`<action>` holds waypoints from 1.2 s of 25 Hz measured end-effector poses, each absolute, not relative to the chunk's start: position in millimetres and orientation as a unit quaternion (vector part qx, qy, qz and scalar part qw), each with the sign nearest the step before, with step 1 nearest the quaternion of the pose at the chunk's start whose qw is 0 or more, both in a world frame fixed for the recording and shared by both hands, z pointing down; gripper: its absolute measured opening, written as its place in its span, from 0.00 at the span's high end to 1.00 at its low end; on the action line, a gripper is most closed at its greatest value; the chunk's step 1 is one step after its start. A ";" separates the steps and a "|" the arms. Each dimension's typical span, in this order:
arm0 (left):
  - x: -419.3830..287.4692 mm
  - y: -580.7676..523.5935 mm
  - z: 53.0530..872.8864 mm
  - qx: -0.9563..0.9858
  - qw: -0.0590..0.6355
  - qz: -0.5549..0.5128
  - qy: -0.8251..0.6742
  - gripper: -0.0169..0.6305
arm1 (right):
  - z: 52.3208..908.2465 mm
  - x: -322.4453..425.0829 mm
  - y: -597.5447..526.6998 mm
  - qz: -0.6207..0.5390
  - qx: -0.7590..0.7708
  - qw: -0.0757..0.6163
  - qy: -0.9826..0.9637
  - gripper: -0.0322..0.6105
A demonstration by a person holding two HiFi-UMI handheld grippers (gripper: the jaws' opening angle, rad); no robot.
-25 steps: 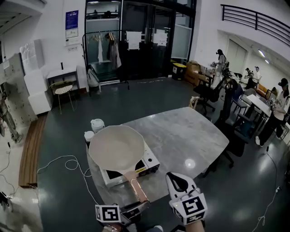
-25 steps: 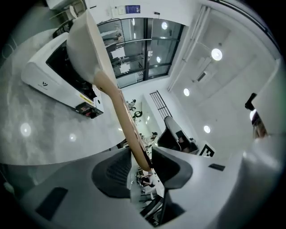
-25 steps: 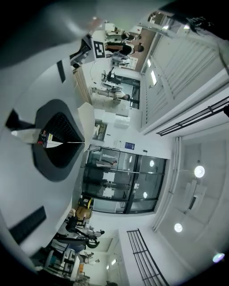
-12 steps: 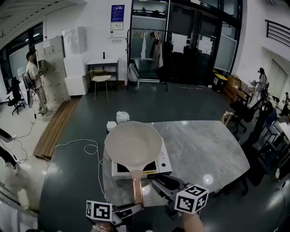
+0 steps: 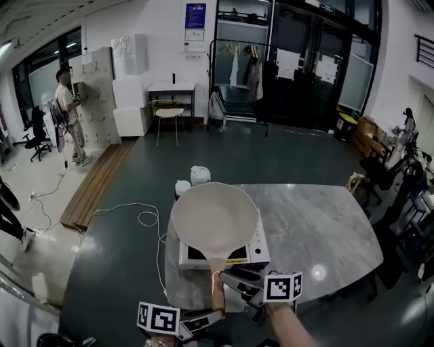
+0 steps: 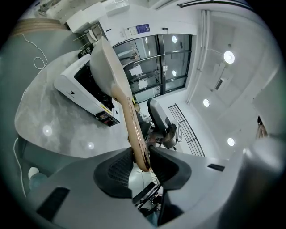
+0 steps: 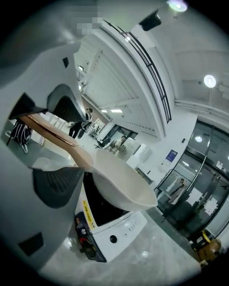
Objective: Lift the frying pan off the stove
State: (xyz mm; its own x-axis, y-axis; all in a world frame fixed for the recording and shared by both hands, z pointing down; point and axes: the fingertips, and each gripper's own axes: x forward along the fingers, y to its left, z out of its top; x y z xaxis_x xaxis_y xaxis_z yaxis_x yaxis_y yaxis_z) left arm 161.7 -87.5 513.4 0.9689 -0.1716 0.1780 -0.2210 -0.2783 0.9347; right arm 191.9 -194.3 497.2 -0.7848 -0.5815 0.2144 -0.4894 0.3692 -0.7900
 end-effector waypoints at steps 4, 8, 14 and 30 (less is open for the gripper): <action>166.5 -84.6 516.0 0.797 0.592 0.027 -0.115 0.77 | 512.6 182.5 -201.5 -0.500 -0.308 0.051 0.808 0.46; 170.5 -82.5 517.7 0.796 0.594 0.032 -0.111 0.78 | 526.8 178.7 -213.0 -0.530 -0.310 0.055 0.787 0.46; 170.3 -79.9 518.0 0.796 0.594 0.043 -0.105 0.78 | 539.2 162.3 -215.6 -0.569 -0.272 0.053 0.774 0.46; 149.3 -83.3 517.8 0.799 0.586 0.053 -0.124 0.78 | 543.4 113.9 -234.5 -0.597 -0.184 0.033 0.780 0.45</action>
